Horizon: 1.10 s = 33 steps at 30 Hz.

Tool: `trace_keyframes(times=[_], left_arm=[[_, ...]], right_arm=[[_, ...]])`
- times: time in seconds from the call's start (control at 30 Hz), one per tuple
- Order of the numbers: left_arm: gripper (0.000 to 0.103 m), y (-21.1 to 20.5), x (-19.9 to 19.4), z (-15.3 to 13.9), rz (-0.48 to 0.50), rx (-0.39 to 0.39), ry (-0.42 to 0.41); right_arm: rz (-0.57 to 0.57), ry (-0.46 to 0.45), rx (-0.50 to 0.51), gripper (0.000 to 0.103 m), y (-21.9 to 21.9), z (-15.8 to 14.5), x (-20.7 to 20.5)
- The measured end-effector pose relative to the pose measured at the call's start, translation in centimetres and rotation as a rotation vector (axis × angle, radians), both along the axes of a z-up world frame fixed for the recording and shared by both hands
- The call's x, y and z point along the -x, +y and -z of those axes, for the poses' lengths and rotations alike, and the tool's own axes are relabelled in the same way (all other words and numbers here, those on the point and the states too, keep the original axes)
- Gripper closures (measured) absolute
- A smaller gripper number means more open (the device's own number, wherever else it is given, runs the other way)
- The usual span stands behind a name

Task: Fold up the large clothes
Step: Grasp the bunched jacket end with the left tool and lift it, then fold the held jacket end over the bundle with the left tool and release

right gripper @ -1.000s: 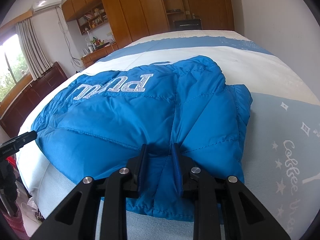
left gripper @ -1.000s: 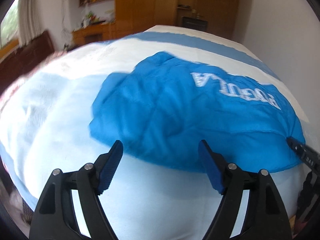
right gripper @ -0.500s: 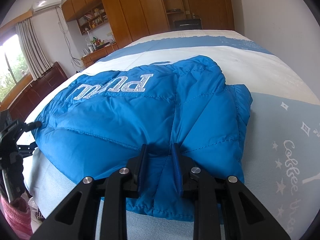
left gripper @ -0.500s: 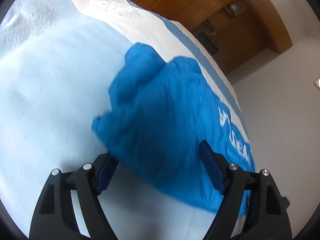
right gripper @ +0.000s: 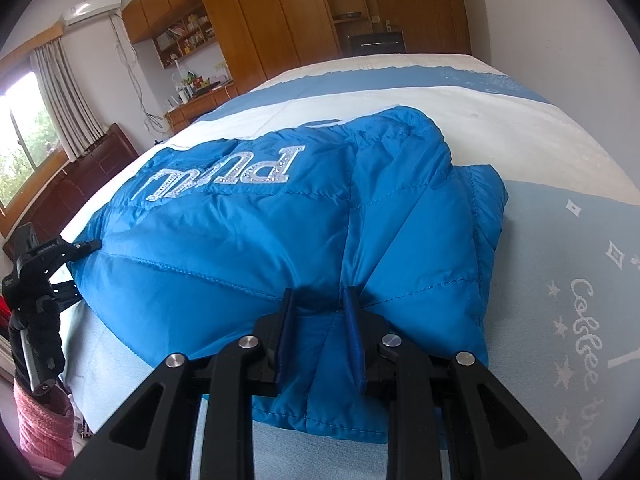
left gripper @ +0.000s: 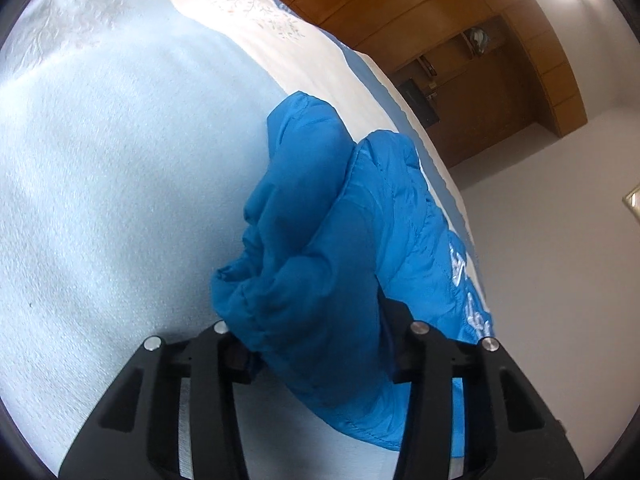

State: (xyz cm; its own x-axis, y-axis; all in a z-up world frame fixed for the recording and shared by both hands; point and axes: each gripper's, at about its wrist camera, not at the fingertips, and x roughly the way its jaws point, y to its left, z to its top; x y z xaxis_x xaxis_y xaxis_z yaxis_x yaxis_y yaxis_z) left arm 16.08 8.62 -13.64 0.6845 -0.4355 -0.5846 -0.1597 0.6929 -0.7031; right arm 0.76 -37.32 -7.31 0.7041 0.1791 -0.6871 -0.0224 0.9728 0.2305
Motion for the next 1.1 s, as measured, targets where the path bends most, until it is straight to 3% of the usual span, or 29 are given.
trace_keyframes(times=[0.17, 0.3, 0.43, 0.63, 0.8, 0.93, 1.1], left_arm=[[0.062, 0.1, 0.3, -0.2, 0.007, 0.003, -0.017], [0.071, 0.1, 1.3, -1.6, 0.022, -0.014, -0.069], [0.073, -1.7, 2.3, -5.2, 0.045, -0.099, -0.156], [0.073, -8.2, 3.6, -12.5, 0.145, -0.271, -0.315], [0.073, -14.9, 4.7, -16.0, 0.248, -0.360, -0.401], [0.074, -19.9, 5.4, -16.9, 0.342, -0.416, -0.442], [0.074, -26.0, 5.1, -15.4, 0.465, -0.480, -0.433]], right_arm=[[-0.012, 0.013, -0.004, 0.079, -0.2, -0.2, -0.4], [-0.063, 0.052, -0.059, 0.075, -1.1, -1.6, -0.8], [-0.073, 0.038, -0.105, 0.075, -3.1, -4.1, 0.2], [-0.027, -0.031, -0.081, 0.075, -6.6, -8.9, 2.4], [-0.010, -0.040, -0.055, 0.074, -7.5, -10.6, 3.3], [-0.003, -0.036, -0.047, 0.074, -7.5, -10.5, 3.9], [-0.001, -0.020, -0.072, 0.074, -8.2, -10.2, 4.2]])
